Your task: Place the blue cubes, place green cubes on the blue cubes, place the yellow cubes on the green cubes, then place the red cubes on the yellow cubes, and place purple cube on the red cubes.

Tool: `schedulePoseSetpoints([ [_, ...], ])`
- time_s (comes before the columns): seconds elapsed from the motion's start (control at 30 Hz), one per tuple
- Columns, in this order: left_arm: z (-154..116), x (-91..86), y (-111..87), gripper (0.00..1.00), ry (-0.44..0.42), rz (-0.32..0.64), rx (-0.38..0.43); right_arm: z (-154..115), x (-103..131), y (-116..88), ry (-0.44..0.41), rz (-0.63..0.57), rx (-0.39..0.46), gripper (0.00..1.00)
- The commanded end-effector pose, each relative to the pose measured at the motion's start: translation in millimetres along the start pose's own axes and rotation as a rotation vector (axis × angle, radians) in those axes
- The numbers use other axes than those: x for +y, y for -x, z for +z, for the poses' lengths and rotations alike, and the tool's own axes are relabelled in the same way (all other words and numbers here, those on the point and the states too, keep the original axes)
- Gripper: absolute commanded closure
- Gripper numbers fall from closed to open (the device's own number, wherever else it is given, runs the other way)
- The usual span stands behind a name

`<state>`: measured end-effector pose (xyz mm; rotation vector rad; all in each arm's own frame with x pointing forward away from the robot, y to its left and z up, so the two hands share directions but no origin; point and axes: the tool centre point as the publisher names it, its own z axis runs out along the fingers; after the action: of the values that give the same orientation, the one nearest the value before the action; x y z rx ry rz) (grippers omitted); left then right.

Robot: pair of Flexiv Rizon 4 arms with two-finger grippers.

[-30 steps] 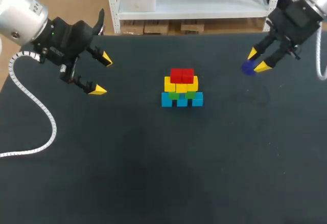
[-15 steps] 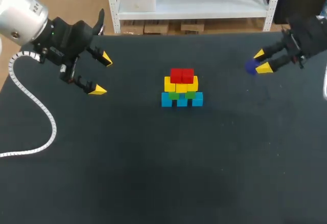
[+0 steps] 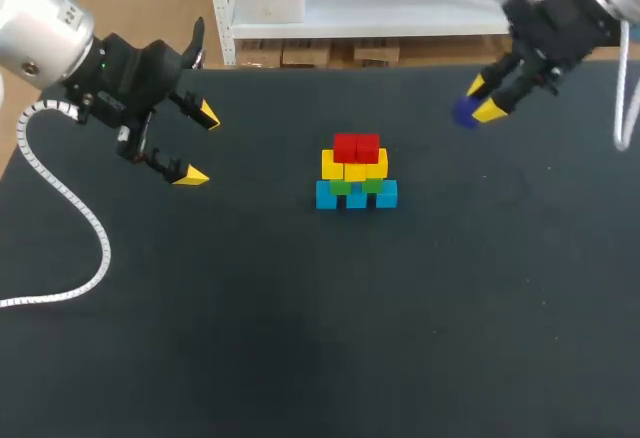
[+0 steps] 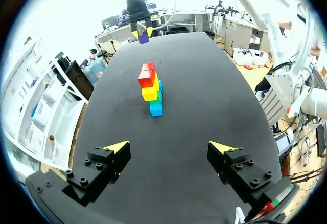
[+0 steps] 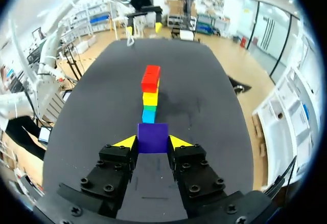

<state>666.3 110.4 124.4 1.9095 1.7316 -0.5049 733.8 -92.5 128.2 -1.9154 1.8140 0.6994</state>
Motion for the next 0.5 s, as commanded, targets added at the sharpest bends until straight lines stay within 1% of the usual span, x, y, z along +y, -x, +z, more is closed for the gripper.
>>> schedulePoseSetpoints([
  [0.03,0,-0.2,-0.9,0.00,0.001,0.003,-0.002,3,-1,17,-0.018,0.091,0.299,1.00],
  [0.2,0,-0.2,-0.9,0.00,0.001,0.003,-0.002,7,-3,27,-0.046,0.146,0.345,1.00],
  [0.3,0,-0.2,-0.9,0.00,0.001,0.003,-0.002,9,-4,34,-0.082,0.143,0.353,1.00],
  [0.37,0,-0.2,-0.9,0.00,0.001,0.003,-0.002,12,-4,37,-0.089,0.140,0.341,1.00],
  [0.5,0,-0.2,-0.9,0.00,0.001,0.003,-0.002,20,-5,46,-0.117,0.134,0.344,1.00],
])
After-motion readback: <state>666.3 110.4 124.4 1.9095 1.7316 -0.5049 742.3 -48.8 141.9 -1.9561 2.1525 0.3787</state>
